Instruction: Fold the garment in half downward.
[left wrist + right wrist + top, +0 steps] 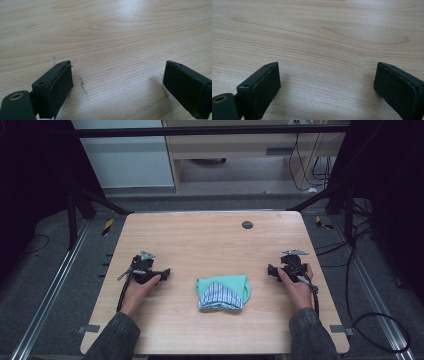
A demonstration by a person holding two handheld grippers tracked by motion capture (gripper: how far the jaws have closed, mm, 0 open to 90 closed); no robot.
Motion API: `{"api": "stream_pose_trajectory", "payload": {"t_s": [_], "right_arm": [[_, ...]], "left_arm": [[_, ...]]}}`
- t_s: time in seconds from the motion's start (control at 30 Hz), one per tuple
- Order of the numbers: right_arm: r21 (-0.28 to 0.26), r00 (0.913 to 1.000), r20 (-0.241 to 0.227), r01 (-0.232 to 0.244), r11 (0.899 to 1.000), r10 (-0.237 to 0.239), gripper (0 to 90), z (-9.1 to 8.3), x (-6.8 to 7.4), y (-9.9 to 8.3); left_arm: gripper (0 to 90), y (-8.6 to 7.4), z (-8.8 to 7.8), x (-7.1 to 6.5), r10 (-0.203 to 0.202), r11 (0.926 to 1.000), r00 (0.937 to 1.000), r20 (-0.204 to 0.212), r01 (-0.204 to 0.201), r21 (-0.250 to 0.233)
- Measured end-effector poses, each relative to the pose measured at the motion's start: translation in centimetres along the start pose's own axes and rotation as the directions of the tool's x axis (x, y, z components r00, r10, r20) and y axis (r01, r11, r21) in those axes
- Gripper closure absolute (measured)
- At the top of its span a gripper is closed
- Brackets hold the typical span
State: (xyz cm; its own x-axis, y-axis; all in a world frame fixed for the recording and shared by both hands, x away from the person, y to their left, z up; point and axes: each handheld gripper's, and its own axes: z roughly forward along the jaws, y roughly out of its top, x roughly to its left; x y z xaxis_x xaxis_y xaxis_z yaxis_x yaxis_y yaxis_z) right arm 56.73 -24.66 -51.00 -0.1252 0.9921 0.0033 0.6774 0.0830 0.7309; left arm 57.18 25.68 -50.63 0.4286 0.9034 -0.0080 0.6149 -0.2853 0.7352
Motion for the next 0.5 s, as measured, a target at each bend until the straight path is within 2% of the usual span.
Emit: {"api": "stream_pose_trajectory", "payload": {"t_s": [0.13,0.27,0.33,0.5], "right_arm": [[-0.006,1.0000,0.002,0.006,1.000,-0.006,6.0,0.06,0.00,-0.06],[-0.003,0.9998,0.015,-0.012,1.000,0.012,5.4,0.01,0.22,-0.12],[0.004,0.9978,0.044,-0.050,0.999,0.050,2.9,-0.05,0.60,-0.17],[0.009,0.9956,0.068,-0.065,0.998,0.064,0.6,0.06,0.81,-0.14]], "left_arm": [[6.8,0.03,0.13,-0.34,0.028,0.9995,0.9995,-0.014,-0.028,0.015],[2.9,0.00,0.15,-0.39,0.020,0.9996,0.9997,-0.017,-0.020,0.021],[2.4,-0.01,0.17,-0.41,0.016,0.9996,0.9996,-0.022,-0.016,0.023],[0.9,0.00,0.18,-0.39,0.015,0.9995,0.9995,-0.028,-0.014,0.029]]}}
